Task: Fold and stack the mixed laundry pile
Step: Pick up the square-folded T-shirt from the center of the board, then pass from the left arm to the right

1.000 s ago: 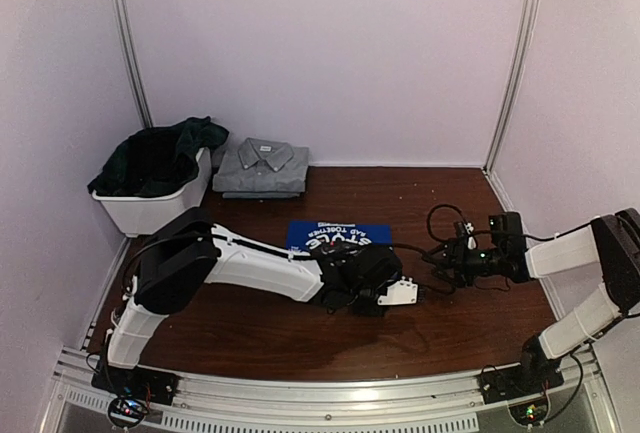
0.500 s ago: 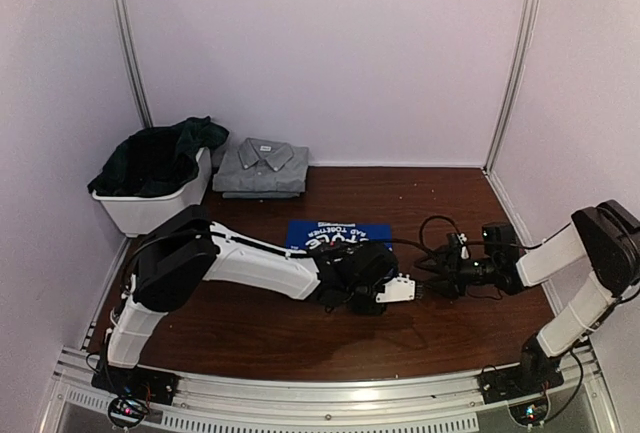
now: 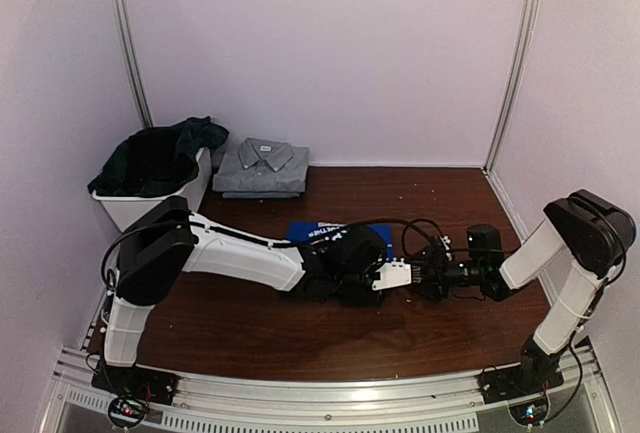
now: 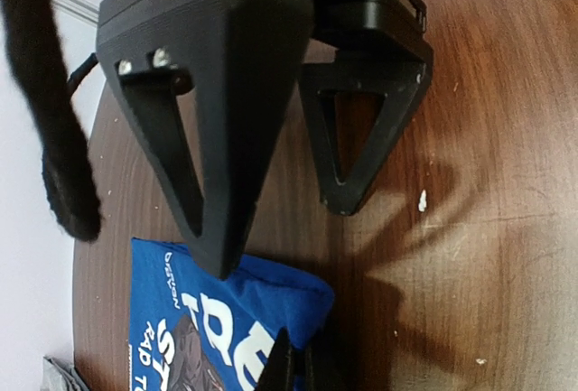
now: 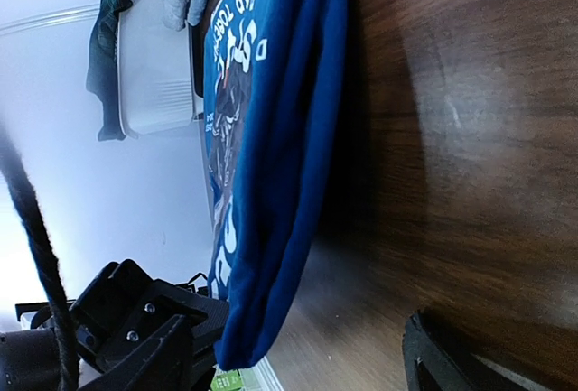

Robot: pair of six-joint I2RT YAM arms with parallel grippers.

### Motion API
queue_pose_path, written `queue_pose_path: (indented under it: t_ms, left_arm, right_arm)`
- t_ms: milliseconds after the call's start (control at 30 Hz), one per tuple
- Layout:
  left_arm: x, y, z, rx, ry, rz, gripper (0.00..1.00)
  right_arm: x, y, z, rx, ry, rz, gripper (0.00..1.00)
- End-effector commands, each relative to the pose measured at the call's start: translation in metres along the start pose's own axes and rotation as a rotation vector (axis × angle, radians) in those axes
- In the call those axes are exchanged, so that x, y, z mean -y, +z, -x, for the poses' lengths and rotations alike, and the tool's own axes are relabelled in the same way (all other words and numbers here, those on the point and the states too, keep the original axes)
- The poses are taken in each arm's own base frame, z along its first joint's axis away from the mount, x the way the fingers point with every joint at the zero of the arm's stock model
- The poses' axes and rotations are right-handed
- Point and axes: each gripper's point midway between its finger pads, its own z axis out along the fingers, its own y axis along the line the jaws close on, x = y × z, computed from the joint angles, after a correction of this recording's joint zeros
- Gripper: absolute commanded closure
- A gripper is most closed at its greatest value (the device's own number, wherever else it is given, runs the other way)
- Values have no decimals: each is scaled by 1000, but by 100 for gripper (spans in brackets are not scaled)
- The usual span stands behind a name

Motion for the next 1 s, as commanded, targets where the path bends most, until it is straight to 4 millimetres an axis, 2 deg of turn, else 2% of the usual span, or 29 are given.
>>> queue_pose_path:
  t_ms: [0, 200, 433, 967]
  left_arm:
    - [-19, -17, 24, 93, -33, 38, 100]
    - [-19, -21, 24, 98, -34, 43, 100]
    - [-20, -25, 26, 109, -38, 41, 100]
    - [-11, -28, 22, 118, -2, 21, 100]
  right_arm:
    - [-12, 12, 10, 14, 0, 44, 20]
    - [-19, 31, 13, -12, 25, 90, 25]
    - [-28, 59, 12, -55, 52, 134, 39]
    - [-22, 88, 25, -80, 133, 173, 62]
